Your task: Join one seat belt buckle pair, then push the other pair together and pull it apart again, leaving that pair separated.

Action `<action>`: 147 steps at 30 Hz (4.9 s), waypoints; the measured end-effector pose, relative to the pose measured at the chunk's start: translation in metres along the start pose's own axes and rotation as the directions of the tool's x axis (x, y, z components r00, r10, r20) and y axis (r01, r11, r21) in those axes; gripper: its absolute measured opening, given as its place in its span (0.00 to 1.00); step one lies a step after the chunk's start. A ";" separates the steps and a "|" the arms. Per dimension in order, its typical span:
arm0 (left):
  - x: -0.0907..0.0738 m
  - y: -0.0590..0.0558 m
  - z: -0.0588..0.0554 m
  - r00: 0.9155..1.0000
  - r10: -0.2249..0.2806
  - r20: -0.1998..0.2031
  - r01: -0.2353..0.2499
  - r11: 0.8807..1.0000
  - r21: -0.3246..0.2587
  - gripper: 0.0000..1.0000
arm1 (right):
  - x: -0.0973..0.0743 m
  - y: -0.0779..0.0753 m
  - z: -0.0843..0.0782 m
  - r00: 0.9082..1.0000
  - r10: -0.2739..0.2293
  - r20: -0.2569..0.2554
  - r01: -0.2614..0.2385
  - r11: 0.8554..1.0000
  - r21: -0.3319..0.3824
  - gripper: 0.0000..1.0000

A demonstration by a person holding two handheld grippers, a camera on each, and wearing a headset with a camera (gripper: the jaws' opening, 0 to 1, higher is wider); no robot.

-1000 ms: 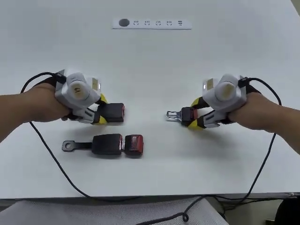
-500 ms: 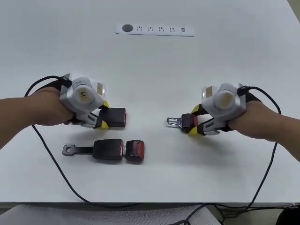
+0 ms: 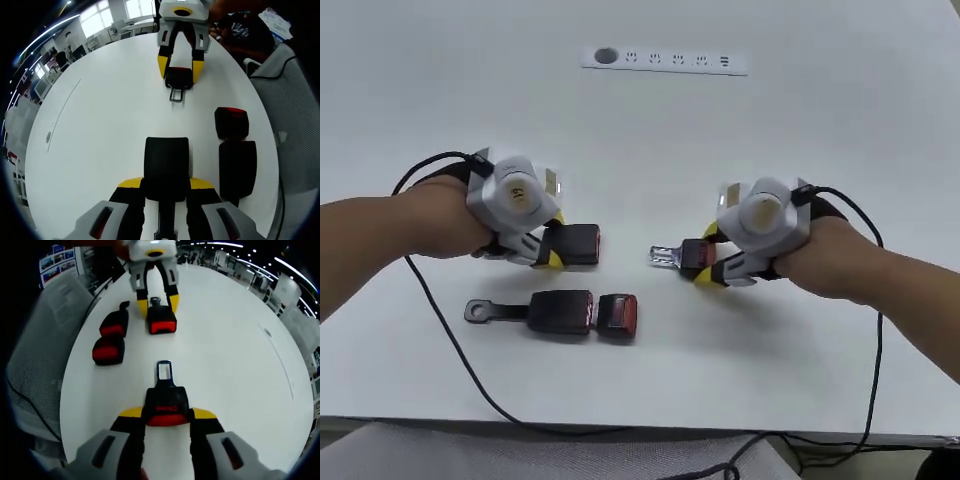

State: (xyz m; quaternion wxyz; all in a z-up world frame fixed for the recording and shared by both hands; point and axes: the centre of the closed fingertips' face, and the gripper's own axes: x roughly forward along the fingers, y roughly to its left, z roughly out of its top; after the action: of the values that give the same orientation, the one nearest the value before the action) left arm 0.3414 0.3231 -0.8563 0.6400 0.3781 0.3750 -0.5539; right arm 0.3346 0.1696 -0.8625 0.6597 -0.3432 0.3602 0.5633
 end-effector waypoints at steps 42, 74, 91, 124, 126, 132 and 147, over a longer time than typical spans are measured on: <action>0.000 0.002 0.001 1.000 -0.020 0.013 0.020 0.999 0.028 0.31 | 0.038 -0.003 0.062 1.000 0.014 0.017 -0.014 0.999 -0.029 0.32; 0.002 0.001 0.001 1.000 -0.023 0.016 0.023 0.999 0.034 0.31 | 0.046 0.001 0.075 0.999 0.007 0.053 -0.005 0.999 -0.036 0.32; 0.002 0.001 0.001 1.000 -0.026 0.007 0.026 0.999 0.027 0.31 | 0.036 -0.001 0.060 0.999 0.013 0.048 -0.012 1.000 -0.020 0.32; 0.001 0.001 0.002 0.999 -0.031 0.007 0.031 0.999 0.028 0.32 | -0.031 -0.007 -0.049 0.998 -0.014 -0.059 0.017 0.999 0.040 0.34; 0.001 0.001 0.002 0.999 -0.032 0.010 0.031 0.999 0.038 0.32 | -0.032 -0.005 -0.051 0.998 0.004 -0.057 0.000 0.998 0.069 0.35; 0.001 0.001 0.002 1.000 -0.027 0.011 0.026 0.998 0.053 0.32 | -0.032 -0.003 -0.048 0.996 0.010 -0.093 -0.007 0.999 0.035 0.36; -0.020 0.004 0.006 0.998 0.054 0.014 -0.054 0.998 -0.030 0.39 | -0.035 -0.016 -0.052 0.988 -0.072 -0.137 0.072 0.997 -0.001 0.53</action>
State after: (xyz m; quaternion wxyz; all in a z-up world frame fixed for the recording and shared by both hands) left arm 0.3442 0.3263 -0.8356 0.6630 0.3745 0.3683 -0.5335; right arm 0.3423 0.1056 -0.8583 0.6541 -0.3924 0.3933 0.5133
